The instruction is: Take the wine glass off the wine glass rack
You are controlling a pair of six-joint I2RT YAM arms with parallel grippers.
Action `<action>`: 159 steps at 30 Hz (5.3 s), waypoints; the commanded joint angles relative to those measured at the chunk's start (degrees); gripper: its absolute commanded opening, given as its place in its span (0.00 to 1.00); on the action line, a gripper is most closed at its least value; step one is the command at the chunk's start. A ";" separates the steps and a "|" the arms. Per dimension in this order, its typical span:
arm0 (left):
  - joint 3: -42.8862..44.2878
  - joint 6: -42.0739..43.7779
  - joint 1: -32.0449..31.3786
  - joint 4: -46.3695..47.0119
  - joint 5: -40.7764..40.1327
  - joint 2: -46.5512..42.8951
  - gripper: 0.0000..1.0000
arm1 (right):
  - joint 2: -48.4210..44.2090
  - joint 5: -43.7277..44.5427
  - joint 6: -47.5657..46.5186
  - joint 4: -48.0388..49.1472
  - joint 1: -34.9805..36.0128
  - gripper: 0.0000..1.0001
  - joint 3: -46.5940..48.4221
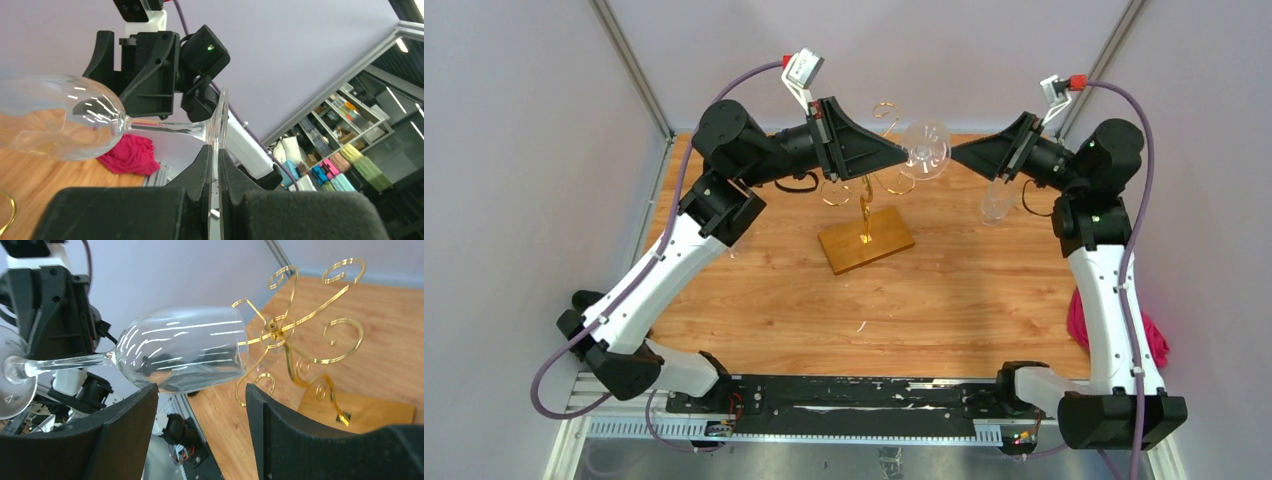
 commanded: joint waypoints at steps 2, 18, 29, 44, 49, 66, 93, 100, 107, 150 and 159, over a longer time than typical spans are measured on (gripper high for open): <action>4.74 -1.49 -0.54 15.81 7.72 -0.62 0.00 | 1.98 -9.69 17.34 28.39 -8.81 0.69 0.24; -2.68 -25.96 10.18 60.56 19.44 -0.42 0.00 | 23.29 -8.00 66.93 92.66 -14.02 0.66 4.34; -1.86 -46.18 10.71 87.67 19.30 12.10 0.00 | 21.39 -7.76 66.52 92.66 -9.13 0.66 11.53; -2.80 -45.99 11.36 87.65 19.28 12.38 0.00 | 19.46 -8.60 67.23 92.66 -6.32 0.66 10.32; -2.33 -45.90 11.72 87.65 19.54 13.33 0.00 | 19.28 -8.65 67.60 92.66 -2.72 0.66 11.31; 3.14 -47.05 15.24 87.66 21.36 19.29 0.00 | 17.64 -9.98 66.77 92.66 6.22 0.56 13.77; 2.86 -47.75 18.02 87.67 22.08 19.47 0.37 | 13.29 -9.19 63.87 86.12 6.30 0.00 7.13; 0.58 -47.43 19.51 87.65 21.70 18.35 0.61 | 8.50 -9.34 57.08 78.05 6.31 0.00 5.50; -1.09 -47.54 22.81 87.74 20.44 17.24 0.91 | 1.75 -11.19 46.00 63.81 6.29 0.00 5.27; -3.73 28.28 27.15 -53.86 -40.34 -21.77 0.96 | -2.05 55.69 -36.48 -65.41 6.20 0.00 13.66; -2.97 30.28 27.06 -53.77 -42.19 -18.59 0.96 | 2.05 50.90 -36.19 -59.09 7.78 0.00 5.26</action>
